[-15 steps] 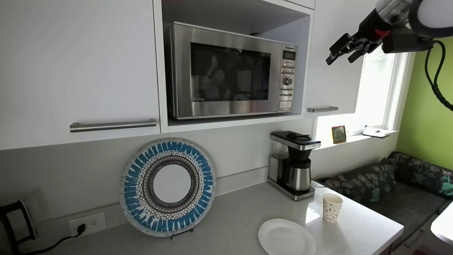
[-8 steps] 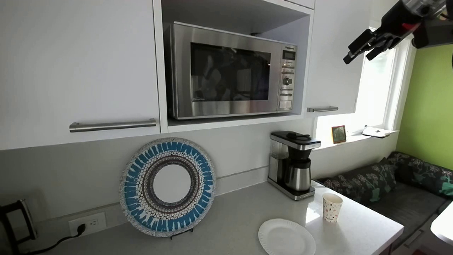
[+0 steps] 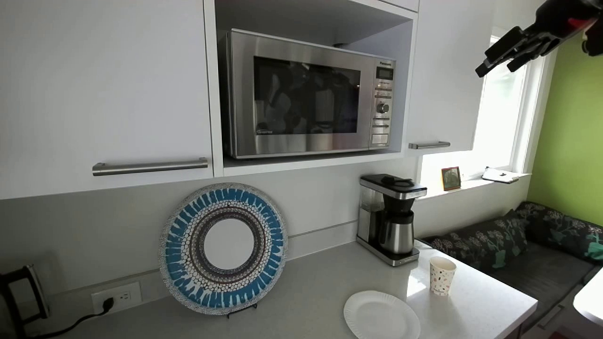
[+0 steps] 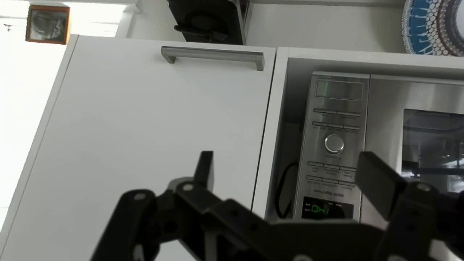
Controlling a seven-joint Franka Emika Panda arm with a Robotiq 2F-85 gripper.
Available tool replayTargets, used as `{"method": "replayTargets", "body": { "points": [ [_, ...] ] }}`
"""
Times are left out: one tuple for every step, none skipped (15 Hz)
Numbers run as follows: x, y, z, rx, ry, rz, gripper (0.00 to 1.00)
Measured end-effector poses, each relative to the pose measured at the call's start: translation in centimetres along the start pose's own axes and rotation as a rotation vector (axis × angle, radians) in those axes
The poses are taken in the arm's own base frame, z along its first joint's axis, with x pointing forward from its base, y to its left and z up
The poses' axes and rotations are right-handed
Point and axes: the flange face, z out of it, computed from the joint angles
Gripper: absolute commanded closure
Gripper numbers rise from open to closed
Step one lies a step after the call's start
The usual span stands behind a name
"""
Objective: Close the microwave and turn the knob
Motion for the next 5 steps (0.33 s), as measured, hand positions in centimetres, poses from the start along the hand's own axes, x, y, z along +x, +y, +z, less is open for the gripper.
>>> {"method": "replayTargets", "body": {
  "points": [
    [-0.21,0.02,-0.15,-0.001,0.001,0.000,0.00],
    [-0.26,0.03,-0.26,-0.001,0.002,0.000,0.00],
    [-0.21,0.03,-0.29,-0.001,0.004,0.000,0.00],
    [-0.19,0.02,-0.26,0.000,0.003,0.000,0.00],
    [-0.16,0.00,-0.17,0.000,0.002,0.000,0.00]
  ]
}}
